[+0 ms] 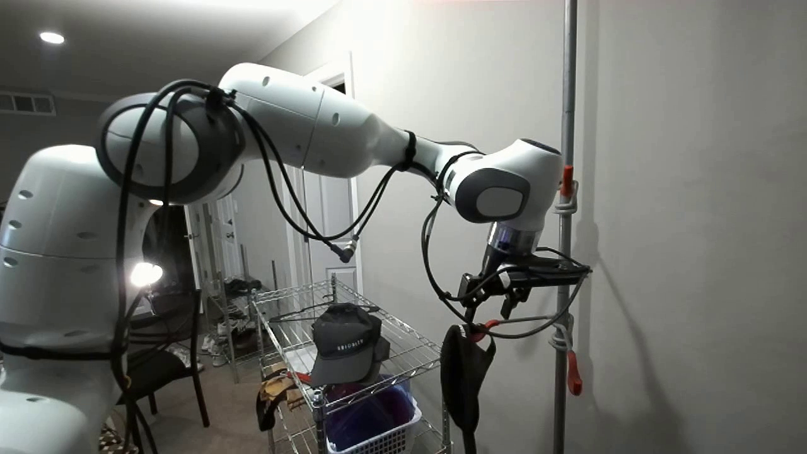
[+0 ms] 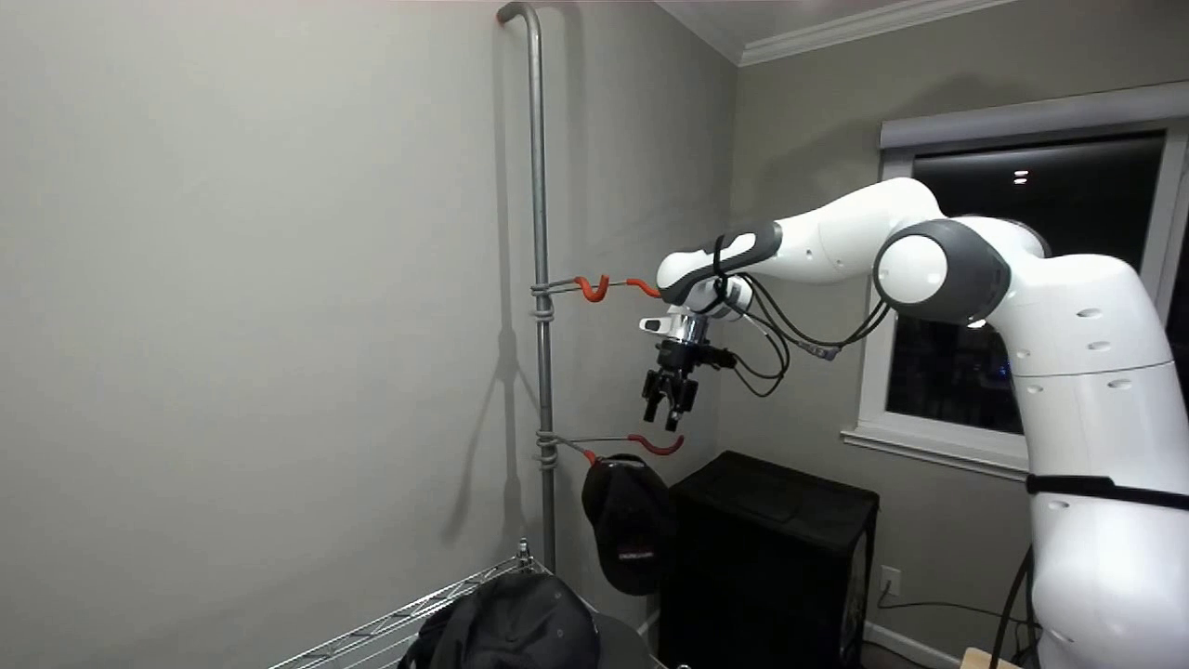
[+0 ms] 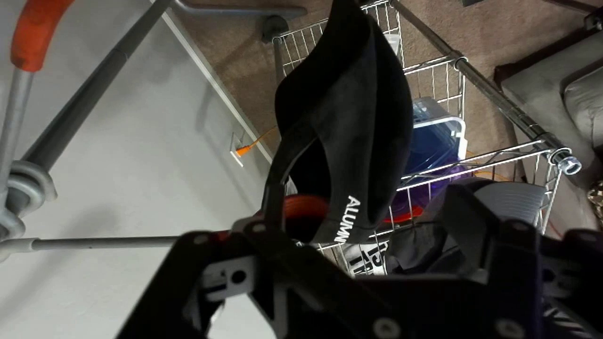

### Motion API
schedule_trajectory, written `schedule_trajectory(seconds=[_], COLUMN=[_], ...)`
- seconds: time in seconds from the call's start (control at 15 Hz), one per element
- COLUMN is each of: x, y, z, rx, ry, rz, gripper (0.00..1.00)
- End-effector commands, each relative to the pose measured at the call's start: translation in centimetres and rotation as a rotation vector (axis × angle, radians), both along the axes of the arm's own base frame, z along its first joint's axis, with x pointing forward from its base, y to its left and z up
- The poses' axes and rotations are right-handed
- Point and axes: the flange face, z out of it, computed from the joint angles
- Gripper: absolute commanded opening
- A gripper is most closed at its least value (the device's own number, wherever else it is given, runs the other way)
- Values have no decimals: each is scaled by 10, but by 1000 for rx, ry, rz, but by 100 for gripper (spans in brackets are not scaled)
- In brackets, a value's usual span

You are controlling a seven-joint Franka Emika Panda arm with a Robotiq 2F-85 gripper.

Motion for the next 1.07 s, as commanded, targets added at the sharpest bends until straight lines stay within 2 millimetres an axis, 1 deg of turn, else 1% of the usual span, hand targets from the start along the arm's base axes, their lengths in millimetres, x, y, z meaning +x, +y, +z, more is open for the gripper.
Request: schedule_trajectory(seconds=[0.0, 0.2, 0.33, 0.53, 0.6, 0.73, 0.87, 1.0], x=[-16, -31, -42, -63, -71, -90, -106, -121], y=[1, 7, 12, 27, 32, 40, 48, 61], z=[41, 80, 102, 121, 124, 122, 112, 104], rx=[-28, -52, -69, -101, -114, -144, -180, -211], ry=[-69, -146, -198, -253, -263, -283, -298, -320], rz=[69, 130, 174, 258, 281, 324, 360, 399], gripper=[100, 100, 100, 100, 100, 100, 100, 100])
